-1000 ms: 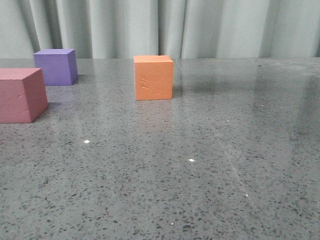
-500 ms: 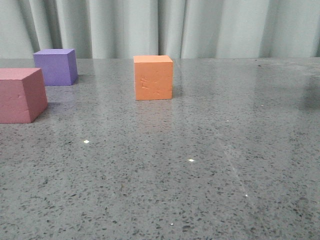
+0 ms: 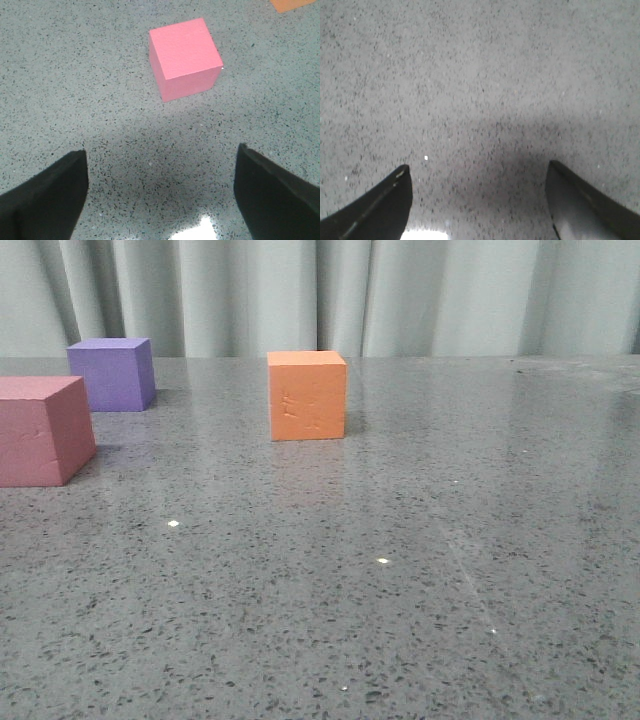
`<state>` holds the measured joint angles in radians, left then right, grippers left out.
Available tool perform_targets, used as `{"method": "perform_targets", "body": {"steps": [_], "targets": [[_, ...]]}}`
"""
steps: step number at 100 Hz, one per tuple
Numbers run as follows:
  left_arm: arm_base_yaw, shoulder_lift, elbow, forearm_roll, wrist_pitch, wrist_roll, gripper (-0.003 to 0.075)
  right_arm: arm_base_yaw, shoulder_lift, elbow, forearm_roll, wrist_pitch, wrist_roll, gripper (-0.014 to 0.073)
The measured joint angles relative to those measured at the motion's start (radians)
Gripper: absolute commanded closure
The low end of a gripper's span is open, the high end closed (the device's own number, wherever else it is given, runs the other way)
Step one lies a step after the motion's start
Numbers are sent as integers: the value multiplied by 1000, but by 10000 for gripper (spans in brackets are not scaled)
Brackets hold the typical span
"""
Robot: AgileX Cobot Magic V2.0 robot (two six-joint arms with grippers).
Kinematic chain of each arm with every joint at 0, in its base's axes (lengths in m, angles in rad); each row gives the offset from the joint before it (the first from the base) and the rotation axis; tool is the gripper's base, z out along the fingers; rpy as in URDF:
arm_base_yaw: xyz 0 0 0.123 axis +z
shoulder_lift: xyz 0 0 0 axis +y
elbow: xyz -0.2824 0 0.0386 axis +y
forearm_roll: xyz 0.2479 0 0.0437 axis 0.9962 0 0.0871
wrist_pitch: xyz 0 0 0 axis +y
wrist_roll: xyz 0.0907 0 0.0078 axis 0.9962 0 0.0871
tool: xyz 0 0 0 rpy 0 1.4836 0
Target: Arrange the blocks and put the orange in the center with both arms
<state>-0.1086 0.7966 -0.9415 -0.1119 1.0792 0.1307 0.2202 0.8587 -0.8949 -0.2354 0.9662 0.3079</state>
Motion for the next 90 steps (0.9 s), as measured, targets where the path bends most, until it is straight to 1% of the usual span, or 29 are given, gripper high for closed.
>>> {"method": "perform_targets", "body": {"steps": [11, 35, 73, 90], "targets": [[0, 0, 0, 0, 0, 0, 144, 0, -76, 61, 7, 9, 0, 45], [0, 0, 0, 0, 0, 0, 144, 0, -201, 127, 43, 109, 0, 45], [0, 0, 0, 0, 2, 0, 144, 0, -213, 136, 61, 175, 0, 45], [0, 0, 0, 0, 2, 0, 144, 0, -213, 136, 69, 184, 0, 45]]}}
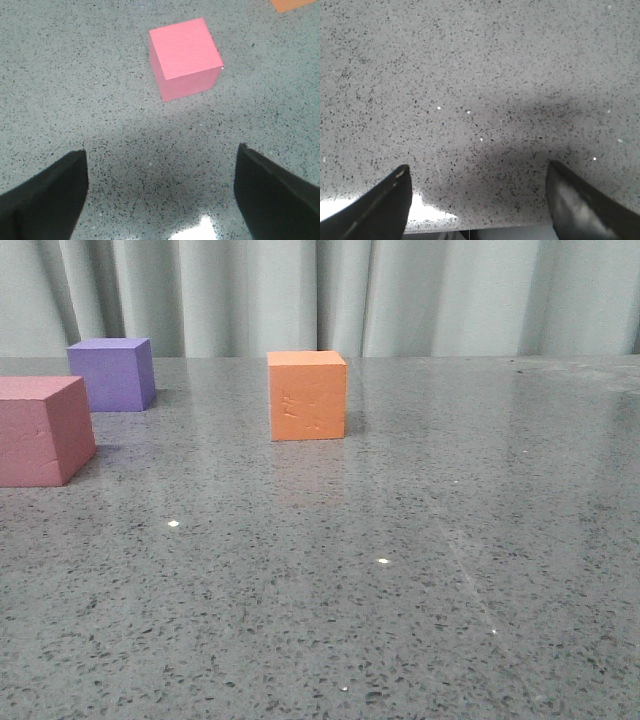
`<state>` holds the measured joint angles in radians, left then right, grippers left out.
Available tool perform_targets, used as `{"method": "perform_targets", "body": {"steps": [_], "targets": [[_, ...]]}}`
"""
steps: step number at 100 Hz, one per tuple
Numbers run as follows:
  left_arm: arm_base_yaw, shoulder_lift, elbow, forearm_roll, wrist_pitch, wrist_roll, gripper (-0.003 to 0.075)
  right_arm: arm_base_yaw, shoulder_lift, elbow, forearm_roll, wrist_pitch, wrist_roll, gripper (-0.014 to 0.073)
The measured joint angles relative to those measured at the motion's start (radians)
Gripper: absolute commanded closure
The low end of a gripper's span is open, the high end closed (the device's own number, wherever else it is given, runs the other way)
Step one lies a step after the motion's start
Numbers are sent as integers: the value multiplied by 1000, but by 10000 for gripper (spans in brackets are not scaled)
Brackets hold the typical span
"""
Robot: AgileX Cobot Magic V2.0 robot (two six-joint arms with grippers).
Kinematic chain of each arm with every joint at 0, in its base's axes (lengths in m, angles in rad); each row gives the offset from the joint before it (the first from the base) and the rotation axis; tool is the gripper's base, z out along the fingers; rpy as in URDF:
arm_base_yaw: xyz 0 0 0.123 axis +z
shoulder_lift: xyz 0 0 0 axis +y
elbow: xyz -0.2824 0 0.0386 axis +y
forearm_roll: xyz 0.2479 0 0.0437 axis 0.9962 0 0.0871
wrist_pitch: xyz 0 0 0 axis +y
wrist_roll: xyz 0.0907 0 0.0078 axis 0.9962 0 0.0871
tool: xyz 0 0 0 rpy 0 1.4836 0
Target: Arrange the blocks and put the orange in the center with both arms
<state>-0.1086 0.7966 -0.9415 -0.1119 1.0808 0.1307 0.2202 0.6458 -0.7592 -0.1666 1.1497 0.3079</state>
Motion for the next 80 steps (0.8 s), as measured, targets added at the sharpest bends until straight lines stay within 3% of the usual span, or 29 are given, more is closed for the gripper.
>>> {"method": "perform_targets", "body": {"steps": [26, 41, 55, 80], "targets": [[0, 0, -3, -67, 0, 0, 145, 0, 0, 0, 2, 0, 0, 45], [0, 27, -56, -157, -13, 0, 197, 0, 0, 0, 2, 0, 0, 45], [0, 119, -150, -255, -27, 0, 259, 0, 0, 0, 2, 0, 0, 45], [-36, 367, -303, -318, -32, 0, 260, 0, 0, 0, 2, -8, 0, 45]]}}
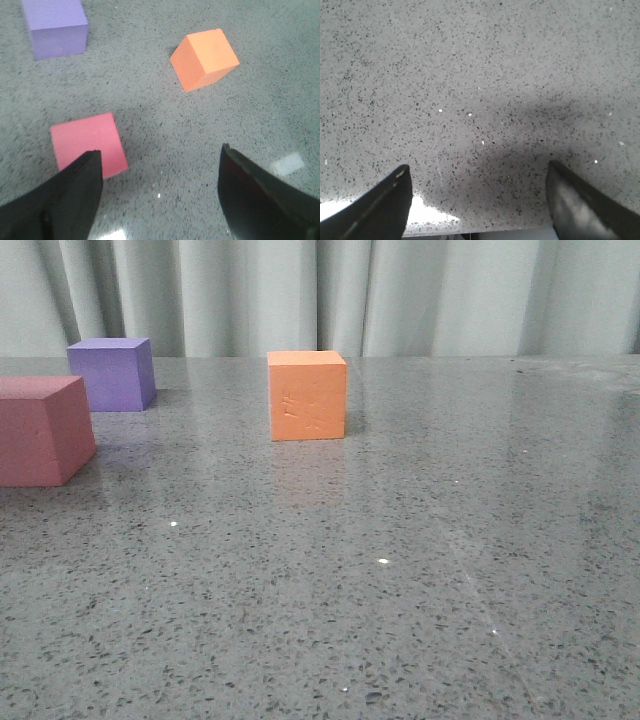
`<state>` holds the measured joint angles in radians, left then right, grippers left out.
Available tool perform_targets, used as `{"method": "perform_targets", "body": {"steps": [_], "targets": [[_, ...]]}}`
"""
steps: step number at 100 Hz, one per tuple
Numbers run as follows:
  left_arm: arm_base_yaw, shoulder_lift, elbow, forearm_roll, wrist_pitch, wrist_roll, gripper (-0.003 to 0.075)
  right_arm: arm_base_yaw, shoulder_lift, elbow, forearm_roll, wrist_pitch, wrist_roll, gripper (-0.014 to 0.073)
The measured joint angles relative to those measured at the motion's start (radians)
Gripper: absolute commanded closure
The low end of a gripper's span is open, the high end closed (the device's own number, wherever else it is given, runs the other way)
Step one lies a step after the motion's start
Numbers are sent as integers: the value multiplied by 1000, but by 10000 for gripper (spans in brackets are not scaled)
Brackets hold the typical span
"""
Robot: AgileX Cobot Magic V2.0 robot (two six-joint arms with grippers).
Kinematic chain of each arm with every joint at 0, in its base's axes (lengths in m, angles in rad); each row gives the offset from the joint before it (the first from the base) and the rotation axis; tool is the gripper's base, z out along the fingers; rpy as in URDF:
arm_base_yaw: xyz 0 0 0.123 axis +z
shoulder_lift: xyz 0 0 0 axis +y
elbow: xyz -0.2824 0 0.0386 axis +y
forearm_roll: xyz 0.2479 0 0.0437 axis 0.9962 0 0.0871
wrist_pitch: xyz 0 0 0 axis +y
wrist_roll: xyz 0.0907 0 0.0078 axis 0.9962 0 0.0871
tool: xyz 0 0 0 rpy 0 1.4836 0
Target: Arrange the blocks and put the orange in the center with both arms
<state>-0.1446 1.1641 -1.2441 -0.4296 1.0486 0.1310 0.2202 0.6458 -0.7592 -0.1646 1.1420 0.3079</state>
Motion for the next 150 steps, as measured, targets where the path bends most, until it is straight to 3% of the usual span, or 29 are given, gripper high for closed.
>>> {"method": "perform_targets", "body": {"steps": [28, 54, 70, 105, 150], "targets": [[-162, 228, -171, 38, -101, -67, 260, 0, 0, 0, 0, -14, 0, 45], [-382, 440, -347, 367, -120, -330, 260, 0, 0, 0, 0, -18, 0, 45], [-469, 550, -447, 491, -108, -457, 255, 0, 0, 1, 0, -36, 0, 45], [-536, 703, -613, 567, -93, -530, 220, 0, 0, 1, 0, -62, 0, 45], [-548, 713, -624, 629, -78, -571, 228, 0, 0, 1, 0, -70, 0, 45]]}}
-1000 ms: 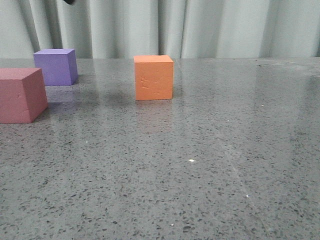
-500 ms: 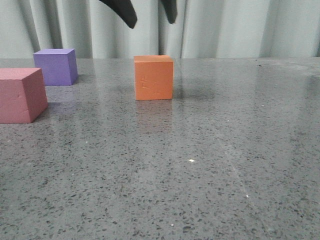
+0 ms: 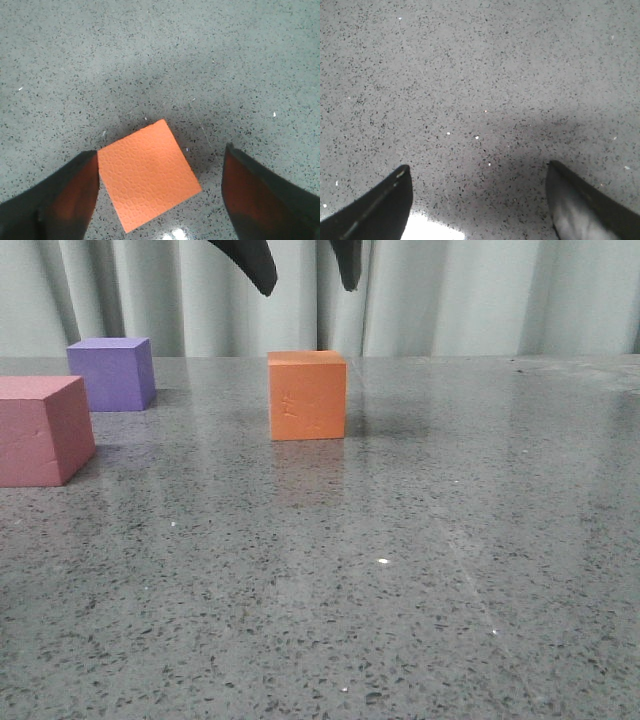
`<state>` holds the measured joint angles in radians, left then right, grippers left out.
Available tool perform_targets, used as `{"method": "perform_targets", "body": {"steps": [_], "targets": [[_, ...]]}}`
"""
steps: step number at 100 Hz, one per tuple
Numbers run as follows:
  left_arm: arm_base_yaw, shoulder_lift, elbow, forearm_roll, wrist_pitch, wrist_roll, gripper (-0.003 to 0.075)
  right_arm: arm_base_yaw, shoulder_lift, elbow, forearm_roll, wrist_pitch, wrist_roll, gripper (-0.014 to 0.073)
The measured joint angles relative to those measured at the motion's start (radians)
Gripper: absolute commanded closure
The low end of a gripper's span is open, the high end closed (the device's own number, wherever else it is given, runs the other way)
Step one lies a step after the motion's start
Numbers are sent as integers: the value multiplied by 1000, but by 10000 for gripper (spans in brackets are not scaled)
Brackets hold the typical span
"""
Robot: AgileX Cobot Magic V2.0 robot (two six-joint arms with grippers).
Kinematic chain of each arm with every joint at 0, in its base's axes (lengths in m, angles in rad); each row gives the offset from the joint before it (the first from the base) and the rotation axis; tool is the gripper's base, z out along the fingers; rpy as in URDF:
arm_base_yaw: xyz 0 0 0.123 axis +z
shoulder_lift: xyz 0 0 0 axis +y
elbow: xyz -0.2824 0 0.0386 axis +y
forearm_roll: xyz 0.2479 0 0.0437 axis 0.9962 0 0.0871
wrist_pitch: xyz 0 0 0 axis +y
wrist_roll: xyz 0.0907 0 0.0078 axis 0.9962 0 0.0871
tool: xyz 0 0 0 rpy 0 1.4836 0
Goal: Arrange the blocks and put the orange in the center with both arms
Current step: 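Lower the left gripper over the orange cube at center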
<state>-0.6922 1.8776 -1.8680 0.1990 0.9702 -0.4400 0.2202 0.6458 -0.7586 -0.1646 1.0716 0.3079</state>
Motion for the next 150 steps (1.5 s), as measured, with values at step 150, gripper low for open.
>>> {"method": "perform_targets", "body": {"steps": [150], "targets": [[-30, 130, -7, 144, 42, -278, 139, 0, 0, 0, 0, -82, 0, 45]]}}
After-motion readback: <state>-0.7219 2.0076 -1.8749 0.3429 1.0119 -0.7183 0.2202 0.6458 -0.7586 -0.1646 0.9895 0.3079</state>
